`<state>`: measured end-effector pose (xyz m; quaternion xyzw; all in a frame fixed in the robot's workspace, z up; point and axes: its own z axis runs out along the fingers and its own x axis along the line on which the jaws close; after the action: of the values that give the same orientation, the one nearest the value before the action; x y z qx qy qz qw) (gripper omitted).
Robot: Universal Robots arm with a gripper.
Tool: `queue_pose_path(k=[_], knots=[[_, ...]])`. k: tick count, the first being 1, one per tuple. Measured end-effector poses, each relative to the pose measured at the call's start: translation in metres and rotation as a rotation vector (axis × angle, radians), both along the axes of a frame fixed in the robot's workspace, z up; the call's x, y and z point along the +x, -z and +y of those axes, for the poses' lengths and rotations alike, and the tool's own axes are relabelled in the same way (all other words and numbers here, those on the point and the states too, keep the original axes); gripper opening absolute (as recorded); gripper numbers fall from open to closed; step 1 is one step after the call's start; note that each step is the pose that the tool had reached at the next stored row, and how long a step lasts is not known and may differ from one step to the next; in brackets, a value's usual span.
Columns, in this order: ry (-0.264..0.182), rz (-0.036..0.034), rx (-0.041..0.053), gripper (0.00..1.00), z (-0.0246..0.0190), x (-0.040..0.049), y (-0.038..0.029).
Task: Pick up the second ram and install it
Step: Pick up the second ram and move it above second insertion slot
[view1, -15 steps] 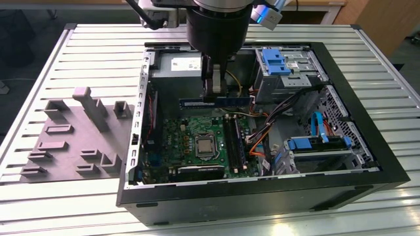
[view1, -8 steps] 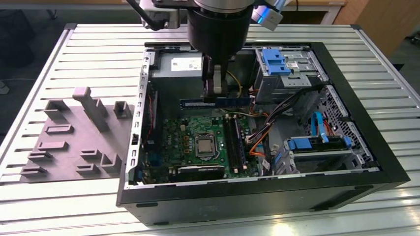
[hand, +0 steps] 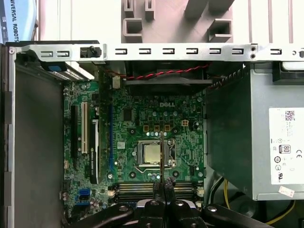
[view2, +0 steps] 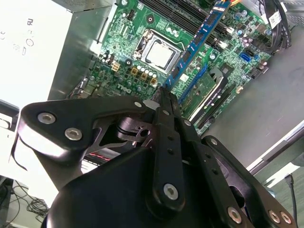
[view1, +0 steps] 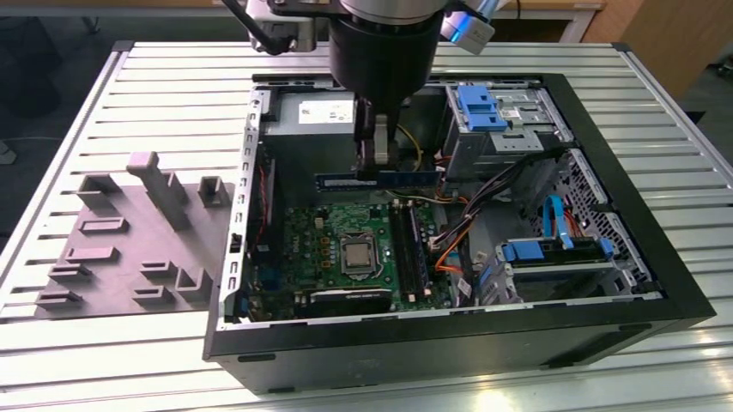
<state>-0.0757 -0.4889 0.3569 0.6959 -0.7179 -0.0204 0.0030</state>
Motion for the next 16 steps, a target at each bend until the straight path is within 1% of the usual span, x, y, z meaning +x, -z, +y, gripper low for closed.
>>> queue_pose_path(k=[8,16], knots=[[0.0,-0.0001,0.0002,0.12,0.0,0.001,0.0016],[0.0,0.0,0.0001,0.12,0.0,0.0013,0.0068]])
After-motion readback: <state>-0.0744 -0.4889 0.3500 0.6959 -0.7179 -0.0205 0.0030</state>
